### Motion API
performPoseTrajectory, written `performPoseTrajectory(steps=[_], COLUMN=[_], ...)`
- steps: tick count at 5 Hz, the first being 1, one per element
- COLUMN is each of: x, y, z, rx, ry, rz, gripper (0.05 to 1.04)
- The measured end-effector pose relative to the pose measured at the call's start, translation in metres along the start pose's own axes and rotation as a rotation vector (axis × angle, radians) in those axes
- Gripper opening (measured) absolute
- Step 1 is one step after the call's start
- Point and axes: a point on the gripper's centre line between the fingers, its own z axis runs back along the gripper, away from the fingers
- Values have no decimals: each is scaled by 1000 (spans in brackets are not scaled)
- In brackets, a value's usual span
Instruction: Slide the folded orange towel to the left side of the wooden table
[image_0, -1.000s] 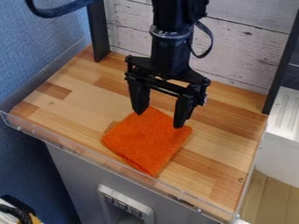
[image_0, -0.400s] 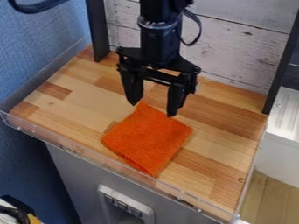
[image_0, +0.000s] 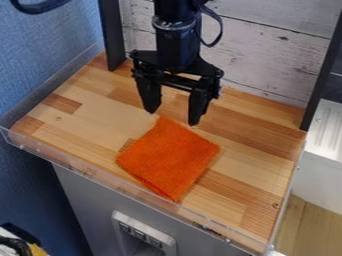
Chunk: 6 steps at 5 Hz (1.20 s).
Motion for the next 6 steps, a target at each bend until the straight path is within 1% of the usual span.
performPoseTrajectory(steps=[2,3,4,5,6], x=[14,17,22,25,23], y=[2,-4,-7,-14,-17], z=[-18,-35,-45,-52,-64], rx=[1,5,11,14,19], ry=[31,54,53,37,30], rz=[25,33,29,18,14], gripper=[359,150,68,64,63])
